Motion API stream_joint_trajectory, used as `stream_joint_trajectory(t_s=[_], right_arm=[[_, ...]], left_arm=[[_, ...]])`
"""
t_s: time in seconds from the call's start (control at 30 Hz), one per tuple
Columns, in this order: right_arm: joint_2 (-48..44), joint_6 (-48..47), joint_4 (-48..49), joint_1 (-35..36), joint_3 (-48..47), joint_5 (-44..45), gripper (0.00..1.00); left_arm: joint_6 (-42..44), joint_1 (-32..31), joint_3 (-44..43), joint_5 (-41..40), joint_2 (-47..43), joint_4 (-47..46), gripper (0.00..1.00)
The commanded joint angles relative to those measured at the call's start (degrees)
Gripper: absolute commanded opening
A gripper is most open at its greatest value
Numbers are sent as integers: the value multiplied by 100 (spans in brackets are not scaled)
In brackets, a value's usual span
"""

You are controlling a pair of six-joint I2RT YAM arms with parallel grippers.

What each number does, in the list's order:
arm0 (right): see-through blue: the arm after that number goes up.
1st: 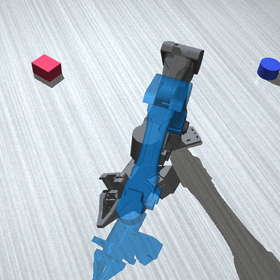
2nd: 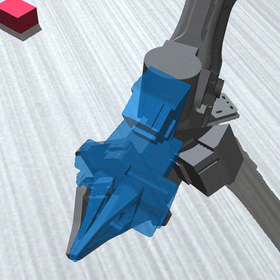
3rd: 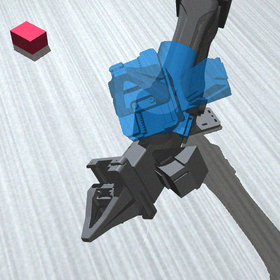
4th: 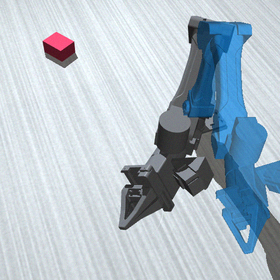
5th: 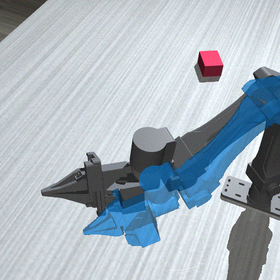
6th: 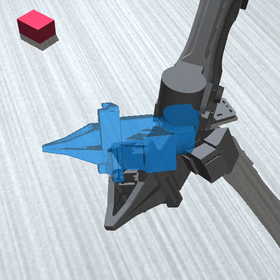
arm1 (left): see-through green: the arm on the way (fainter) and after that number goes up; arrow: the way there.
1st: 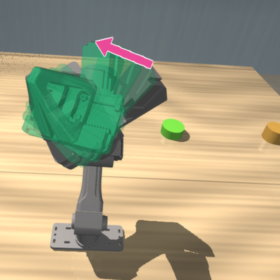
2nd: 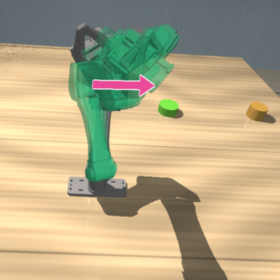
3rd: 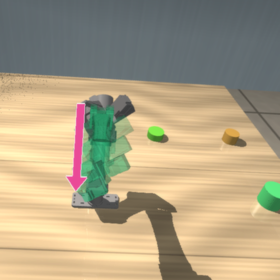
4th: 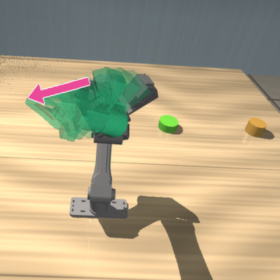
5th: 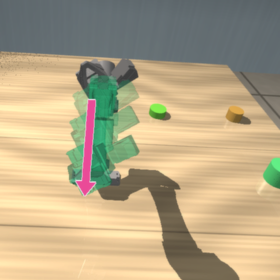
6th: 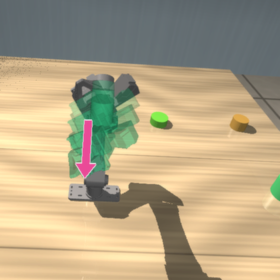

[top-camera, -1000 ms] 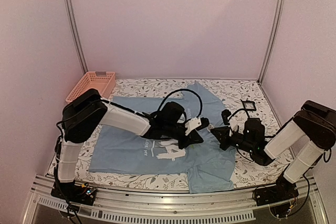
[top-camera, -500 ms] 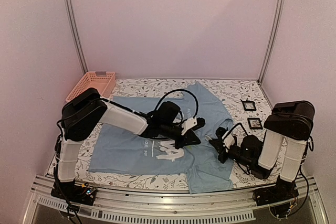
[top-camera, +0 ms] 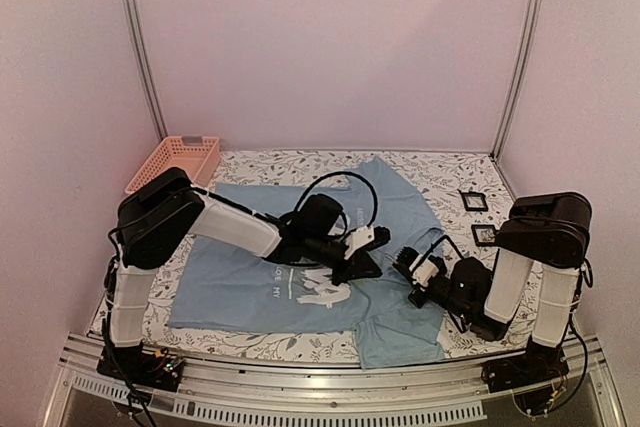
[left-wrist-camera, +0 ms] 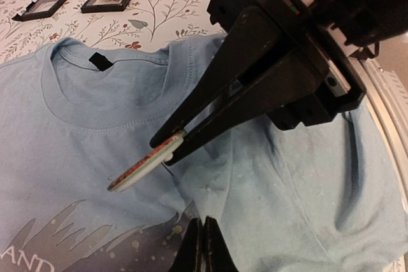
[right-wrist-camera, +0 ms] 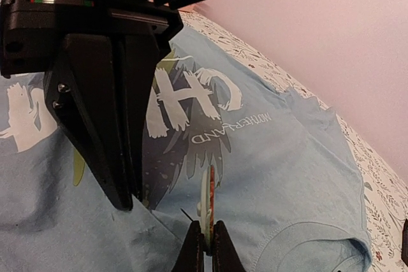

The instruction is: Pin the brooch onto the clothing

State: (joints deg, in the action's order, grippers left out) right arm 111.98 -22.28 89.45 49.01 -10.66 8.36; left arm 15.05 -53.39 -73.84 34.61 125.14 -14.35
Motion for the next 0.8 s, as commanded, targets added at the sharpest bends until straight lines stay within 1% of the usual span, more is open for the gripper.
stream_joint_trajectory(t_s=[0.0, 0.17, 0.27, 0.4, 0.53, 0.63, 0.77], right_arm=[[40, -421, 542, 112, 7, 191, 0], [-27, -556, 297, 189, -60, 170, 0], [12, -751, 108, 300, -155, 370, 0], [99, -837, 341, 337, -84, 344, 0], [87, -886, 169, 366, -103, 490, 0], [81, -926, 291, 390, -61, 561, 0], [82, -1000, 139, 420, -108, 642, 0]], left_arm=[[102, 82, 2, 182, -262, -118, 0], [61, 99, -26, 221, -254, -174, 0], [58, 100, -33, 237, -270, -181, 0], [92, 107, -17, 210, -279, -150, 0], [110, 108, 23, 235, -322, -172, 0], [109, 109, 20, 248, -345, -173, 0], [154, 115, 23, 257, -359, -143, 0]])
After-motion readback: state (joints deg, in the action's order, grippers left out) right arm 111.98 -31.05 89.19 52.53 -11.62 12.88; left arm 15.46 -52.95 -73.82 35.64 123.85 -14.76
